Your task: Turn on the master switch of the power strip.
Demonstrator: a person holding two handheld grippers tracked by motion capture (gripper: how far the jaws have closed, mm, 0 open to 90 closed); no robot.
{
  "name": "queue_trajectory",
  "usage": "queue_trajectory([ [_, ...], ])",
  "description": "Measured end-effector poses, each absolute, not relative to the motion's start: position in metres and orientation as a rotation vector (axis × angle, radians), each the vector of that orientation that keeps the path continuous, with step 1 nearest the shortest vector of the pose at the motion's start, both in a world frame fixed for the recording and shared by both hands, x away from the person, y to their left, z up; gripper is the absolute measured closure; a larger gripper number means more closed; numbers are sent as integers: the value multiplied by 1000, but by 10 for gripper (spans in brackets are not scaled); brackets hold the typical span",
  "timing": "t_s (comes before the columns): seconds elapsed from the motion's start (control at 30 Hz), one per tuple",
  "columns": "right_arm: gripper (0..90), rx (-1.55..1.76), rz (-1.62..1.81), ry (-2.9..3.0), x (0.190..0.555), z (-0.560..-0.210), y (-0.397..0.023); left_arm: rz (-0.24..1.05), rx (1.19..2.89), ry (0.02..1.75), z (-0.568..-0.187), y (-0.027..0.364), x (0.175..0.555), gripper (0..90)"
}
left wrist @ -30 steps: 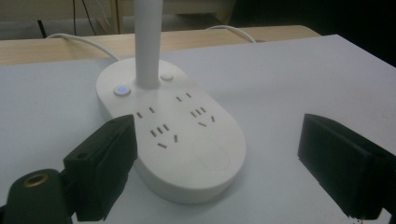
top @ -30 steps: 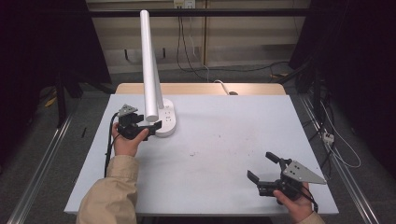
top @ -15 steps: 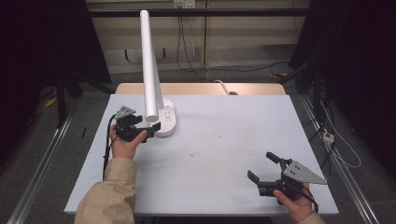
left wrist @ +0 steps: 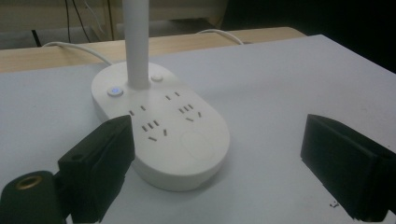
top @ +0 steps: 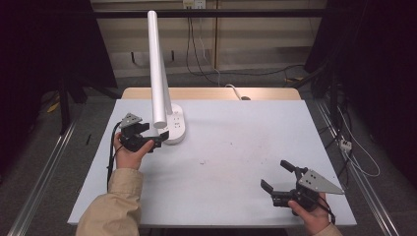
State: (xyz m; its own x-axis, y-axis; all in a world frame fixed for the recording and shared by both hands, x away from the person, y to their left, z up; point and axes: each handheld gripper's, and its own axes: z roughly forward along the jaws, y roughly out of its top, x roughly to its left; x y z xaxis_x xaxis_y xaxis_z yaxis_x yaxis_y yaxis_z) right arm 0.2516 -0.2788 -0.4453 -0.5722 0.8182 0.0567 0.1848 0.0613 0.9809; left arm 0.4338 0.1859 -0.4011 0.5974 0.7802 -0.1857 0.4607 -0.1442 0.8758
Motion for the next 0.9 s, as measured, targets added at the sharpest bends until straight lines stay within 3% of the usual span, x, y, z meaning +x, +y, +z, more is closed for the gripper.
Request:
queue_trajectory([
  [0.9,36,995,1557,1822,255,-445,-277,380,1771,1000,-408,204,410,92],
])
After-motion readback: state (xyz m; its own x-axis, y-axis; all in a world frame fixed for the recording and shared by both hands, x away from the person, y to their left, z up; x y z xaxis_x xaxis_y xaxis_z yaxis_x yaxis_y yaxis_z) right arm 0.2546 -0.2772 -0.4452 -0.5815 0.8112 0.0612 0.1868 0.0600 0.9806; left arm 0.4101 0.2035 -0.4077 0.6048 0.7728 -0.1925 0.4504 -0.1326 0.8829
